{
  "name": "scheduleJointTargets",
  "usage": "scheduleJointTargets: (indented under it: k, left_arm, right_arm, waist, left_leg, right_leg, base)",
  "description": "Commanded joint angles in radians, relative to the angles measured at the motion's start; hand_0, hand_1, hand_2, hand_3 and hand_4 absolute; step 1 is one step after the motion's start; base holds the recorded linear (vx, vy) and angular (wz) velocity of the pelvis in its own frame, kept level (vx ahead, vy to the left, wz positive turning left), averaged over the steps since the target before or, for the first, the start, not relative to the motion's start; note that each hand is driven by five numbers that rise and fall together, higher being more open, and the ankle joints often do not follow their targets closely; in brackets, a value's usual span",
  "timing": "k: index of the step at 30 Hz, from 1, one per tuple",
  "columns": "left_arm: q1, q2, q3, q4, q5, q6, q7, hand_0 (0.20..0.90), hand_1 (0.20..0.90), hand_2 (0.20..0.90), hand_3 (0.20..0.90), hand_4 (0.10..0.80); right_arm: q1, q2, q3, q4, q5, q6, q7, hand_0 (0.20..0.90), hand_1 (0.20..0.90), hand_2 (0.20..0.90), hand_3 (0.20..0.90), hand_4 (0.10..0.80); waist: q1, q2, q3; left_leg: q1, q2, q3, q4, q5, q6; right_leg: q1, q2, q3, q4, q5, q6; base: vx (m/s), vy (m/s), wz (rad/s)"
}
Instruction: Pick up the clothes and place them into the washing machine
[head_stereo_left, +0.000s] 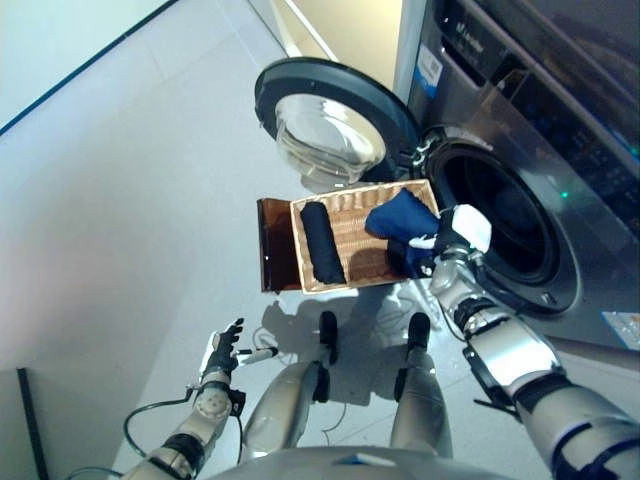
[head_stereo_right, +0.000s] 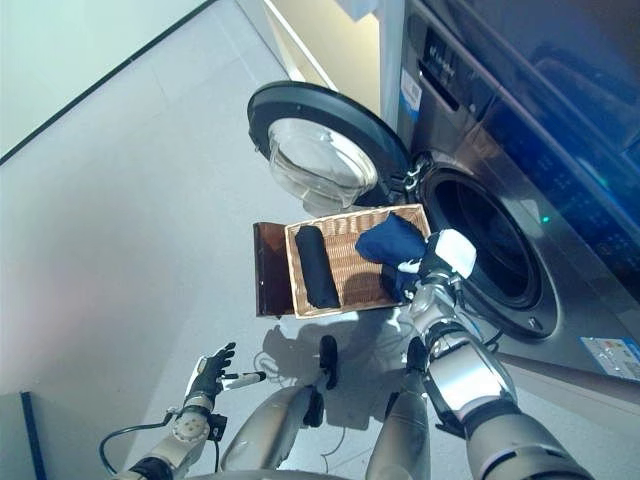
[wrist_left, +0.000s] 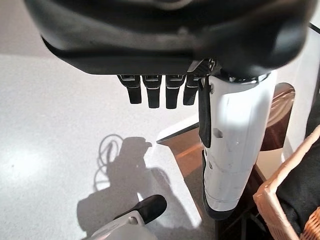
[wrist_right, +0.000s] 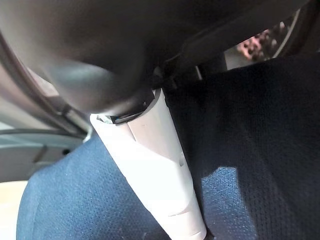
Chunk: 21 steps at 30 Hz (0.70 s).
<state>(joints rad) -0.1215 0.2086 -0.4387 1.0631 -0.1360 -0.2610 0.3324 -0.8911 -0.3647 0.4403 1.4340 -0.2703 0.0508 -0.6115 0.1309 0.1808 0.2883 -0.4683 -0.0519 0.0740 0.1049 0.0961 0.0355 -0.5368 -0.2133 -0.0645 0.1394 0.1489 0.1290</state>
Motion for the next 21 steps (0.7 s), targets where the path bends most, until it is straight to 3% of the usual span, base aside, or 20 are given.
scheduleJointTargets:
  k: [1,5,6,7,21]
  left_arm:
    - [-0.043,0.040,0.010,-0.033,-0.023,-0.023,0.047,0.900,0.900,0.900,0.900,0.800]
    - [-0.059,0.042,-0.005,-0.060,-0.035,-0.029,0.050,0.900,0.900,0.900,0.900,0.800]
    - [-0.065,0.044,-0.004,-0.061,-0.039,-0.029,0.052,0.900,0.900,0.900,0.900,0.800]
    - [-0.076,0.049,-0.012,-0.081,-0.037,-0.029,0.054,0.900,0.900,0.900,0.900,0.800]
    - [-0.097,0.084,0.003,-0.149,-0.062,-0.041,0.066,0.900,0.900,0.900,0.900,0.800]
  right_arm:
    - [-0.150,-0.083,0.064,-0.030,-0.080,0.023,-0.067,0.200,0.200,0.200,0.200,0.300]
    - [-0.186,-0.115,0.080,-0.008,-0.106,0.049,-0.056,0.200,0.200,0.200,0.200,0.300]
    - [-0.194,-0.119,0.092,-0.008,-0.115,0.054,-0.048,0.376,0.376,0.376,0.376,0.425]
    - [-0.202,-0.124,0.106,0.012,-0.132,0.060,-0.028,0.900,0.900,0.900,0.900,0.800]
    - [-0.245,-0.105,0.136,0.013,-0.134,0.058,0.024,0.900,0.900,0.900,0.900,0.800]
  waist:
    - [0.014,-0.006,0.055]
    - [0.022,-0.004,0.078]
    - [0.023,-0.006,0.082]
    - [0.032,-0.003,0.092]
    - [0.072,-0.017,0.137]
  left_leg:
    - [-0.089,-0.003,-0.047,0.093,-0.061,-0.078]
    - [-0.140,-0.006,-0.050,0.123,-0.063,-0.081]
    - [-0.151,-0.007,-0.051,0.129,-0.064,-0.081]
    - [-0.175,-0.011,-0.054,0.145,-0.066,-0.082]
    - [-0.279,-0.019,-0.068,0.187,-0.068,-0.082]
  right_leg:
    - [-0.009,-0.010,-0.008,0.050,-0.056,-0.017]
    - [-0.052,-0.015,-0.011,0.081,-0.062,-0.021]
    - [-0.061,-0.016,-0.010,0.087,-0.063,-0.021]
    - [-0.079,-0.022,-0.017,0.100,-0.067,-0.023]
    - [-0.161,-0.047,-0.045,0.149,-0.080,-0.020]
  base:
    - [-0.048,0.003,0.06]
    - [-0.028,0.010,0.11]
    - [-0.034,0.006,0.19]
    - [-0.027,0.009,0.08]
    - [-0.011,0.008,0.11]
